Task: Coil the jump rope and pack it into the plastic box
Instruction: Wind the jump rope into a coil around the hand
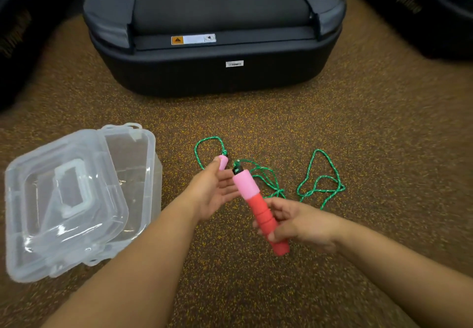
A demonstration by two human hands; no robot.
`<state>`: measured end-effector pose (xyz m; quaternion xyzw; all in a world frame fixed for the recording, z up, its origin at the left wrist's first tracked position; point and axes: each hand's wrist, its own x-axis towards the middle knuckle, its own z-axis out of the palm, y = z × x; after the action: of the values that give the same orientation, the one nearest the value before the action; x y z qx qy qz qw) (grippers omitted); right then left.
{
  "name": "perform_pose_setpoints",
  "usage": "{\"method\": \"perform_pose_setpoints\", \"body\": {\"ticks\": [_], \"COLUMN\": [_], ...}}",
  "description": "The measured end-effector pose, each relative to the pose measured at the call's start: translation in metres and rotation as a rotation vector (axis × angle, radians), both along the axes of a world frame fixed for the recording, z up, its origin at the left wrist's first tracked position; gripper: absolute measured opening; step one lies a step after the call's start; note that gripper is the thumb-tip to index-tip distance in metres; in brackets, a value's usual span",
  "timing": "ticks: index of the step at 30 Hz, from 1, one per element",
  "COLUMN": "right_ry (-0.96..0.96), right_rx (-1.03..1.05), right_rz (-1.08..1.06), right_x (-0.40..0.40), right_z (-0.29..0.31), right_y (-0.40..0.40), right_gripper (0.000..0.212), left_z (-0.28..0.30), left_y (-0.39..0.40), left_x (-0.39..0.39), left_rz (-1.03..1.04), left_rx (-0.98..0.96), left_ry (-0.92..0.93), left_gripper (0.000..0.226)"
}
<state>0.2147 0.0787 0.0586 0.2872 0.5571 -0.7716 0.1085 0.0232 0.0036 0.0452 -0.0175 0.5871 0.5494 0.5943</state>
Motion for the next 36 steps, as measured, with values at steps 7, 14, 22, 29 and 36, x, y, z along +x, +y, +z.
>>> {"method": "perform_pose_setpoints", "body": {"ticks": [7, 14, 22, 29, 36], "right_ry": [0.048, 0.046, -0.023, -0.067, -0.098], "right_rx": [0.049, 0.132, 0.166, 0.270, 0.539], "right_rz": [0.140, 0.251, 0.357, 0.282, 0.144], "right_x": [0.025, 0.029, 0.024, 0.023, 0.009], "right_z": [-0.006, -0.008, -0.011, -0.032, -0.059], "right_y": [-0.010, -0.016, -0.014, -0.016, -0.036], "right_gripper": [0.059, 0.059, 0.063, 0.057, 0.040], "left_z": [0.011, 0.019, 0.026, 0.038, 0.038], "left_y": [-0.009, -0.013, -0.009, 0.002, 0.016], "left_x": [0.009, 0.015, 0.016, 0.012, 0.013], "left_rz": [-0.088, -0.083, -0.103, -0.106, -0.073], "left_rx": [0.165, 0.211, 0.245, 0.276, 0.301], "left_ry": [-0.152, -0.151, -0.116, -0.085, -0.158], "left_gripper": [0.076, 0.064, 0.041, 0.037, 0.041]}}
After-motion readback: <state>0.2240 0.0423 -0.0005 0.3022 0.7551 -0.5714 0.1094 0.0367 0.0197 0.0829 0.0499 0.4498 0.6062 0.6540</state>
